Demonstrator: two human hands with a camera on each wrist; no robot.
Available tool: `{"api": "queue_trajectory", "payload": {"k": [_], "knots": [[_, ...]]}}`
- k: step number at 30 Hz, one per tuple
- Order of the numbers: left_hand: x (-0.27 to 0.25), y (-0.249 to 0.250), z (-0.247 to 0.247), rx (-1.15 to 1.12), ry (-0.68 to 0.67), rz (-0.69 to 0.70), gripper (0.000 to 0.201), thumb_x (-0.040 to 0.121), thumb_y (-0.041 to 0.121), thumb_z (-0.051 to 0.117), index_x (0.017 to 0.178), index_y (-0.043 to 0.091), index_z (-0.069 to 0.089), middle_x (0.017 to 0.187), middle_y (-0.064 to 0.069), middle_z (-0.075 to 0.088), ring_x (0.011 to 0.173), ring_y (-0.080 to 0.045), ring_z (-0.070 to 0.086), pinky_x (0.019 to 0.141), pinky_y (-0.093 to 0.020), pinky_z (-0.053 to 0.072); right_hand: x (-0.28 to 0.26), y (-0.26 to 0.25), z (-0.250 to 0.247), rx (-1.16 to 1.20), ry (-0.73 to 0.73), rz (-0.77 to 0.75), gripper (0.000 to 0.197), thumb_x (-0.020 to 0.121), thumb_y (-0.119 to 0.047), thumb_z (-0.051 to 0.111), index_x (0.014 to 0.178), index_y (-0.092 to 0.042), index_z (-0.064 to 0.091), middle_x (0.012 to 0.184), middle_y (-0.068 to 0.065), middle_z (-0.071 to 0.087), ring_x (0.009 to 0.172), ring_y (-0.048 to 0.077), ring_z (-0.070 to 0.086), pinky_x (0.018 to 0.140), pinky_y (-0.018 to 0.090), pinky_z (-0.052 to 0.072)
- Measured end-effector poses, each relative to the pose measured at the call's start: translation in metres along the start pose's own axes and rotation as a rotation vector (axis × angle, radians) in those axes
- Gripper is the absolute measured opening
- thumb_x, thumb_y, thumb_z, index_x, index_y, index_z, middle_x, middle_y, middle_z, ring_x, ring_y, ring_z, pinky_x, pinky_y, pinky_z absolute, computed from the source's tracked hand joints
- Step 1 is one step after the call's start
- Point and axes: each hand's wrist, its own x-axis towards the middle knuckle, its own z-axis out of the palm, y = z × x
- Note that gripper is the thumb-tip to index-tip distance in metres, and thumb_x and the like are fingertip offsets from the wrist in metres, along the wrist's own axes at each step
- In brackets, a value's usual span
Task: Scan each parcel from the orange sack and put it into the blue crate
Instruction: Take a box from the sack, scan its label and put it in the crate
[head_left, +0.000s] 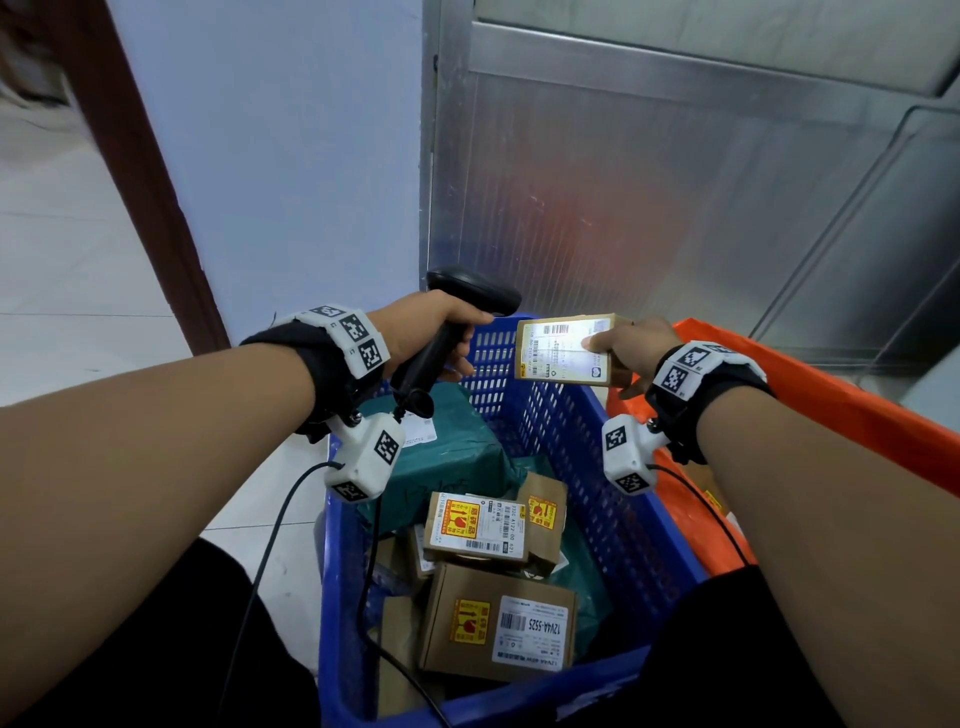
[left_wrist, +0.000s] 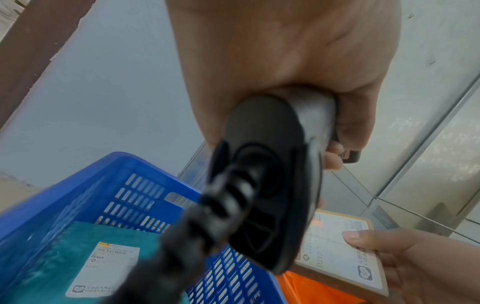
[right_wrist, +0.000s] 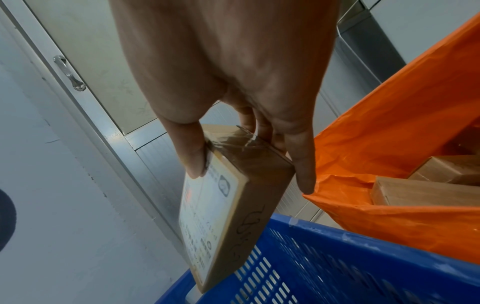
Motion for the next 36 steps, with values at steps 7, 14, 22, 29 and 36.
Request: {"api": "queue_trajectory", "payload": {"k": [7,14,22,29,36], "knots": [[0.004,-0.001,-0.001,-0.024,0.02,0.0,0.033,0.095,0.028,0.065,0.067,0.014,0.055,0.058,-0.002,0.057,0.064,-0.024,0.062,0.088,-0.043,0.053,-0.001,0.003,-0.006,0.002,0.014,0.0,0.025,0.092,-0.012,0.069,0.114,-0.004,0.064,0.077,0.006,0.068,0.06,0.014,0.064,0.032,0.016,0.042],[0.001,0.002,0.005,-0.053,0.009,-0.016,0.034,0.096,0.03,0.063,0.068,0.014,0.053,0.058,-0.001,0.055,0.067,-0.023,0.062,0.083,-0.039,0.053,0.0,0.006,-0.009,0.003,0.03,0.011,0.03,0.091,-0.013,0.07,0.119,-0.004,0.063,0.075,0.005,0.067,0.058,0.013,0.064,0.032,0.017,0.043],[-0.002,0.005,0.009,-0.121,0.015,-0.025,0.033,0.098,0.03,0.061,0.07,0.015,0.051,0.059,0.0,0.054,0.066,-0.021,0.06,0.077,-0.035,0.055,0.003,0.009,-0.011,0.009,0.014,0.009,0.026,0.088,-0.02,0.074,0.109,-0.007,0.066,0.079,0.007,0.071,0.07,0.021,0.069,0.072,0.041,0.061],[-0.001,0.005,0.012,-0.102,0.013,-0.039,0.033,0.098,0.031,0.06,0.07,0.015,0.05,0.058,0.0,0.054,0.067,-0.021,0.061,0.077,-0.035,0.055,0.002,0.012,-0.013,0.044,0.013,0.014,0.024,0.087,-0.02,0.074,0.108,-0.01,0.066,0.084,0.009,0.073,0.075,0.023,0.07,0.081,0.048,0.059],[-0.003,0.007,0.013,-0.1,-0.001,-0.018,0.032,0.099,0.03,0.059,0.072,0.015,0.051,0.059,0.0,0.055,0.067,-0.021,0.061,0.073,-0.033,0.056,0.003,0.013,-0.015,0.047,-0.003,0.018,0.024,0.087,-0.021,0.074,0.107,-0.01,0.066,0.092,0.011,0.075,0.081,0.026,0.072,0.082,0.052,0.059]]}}
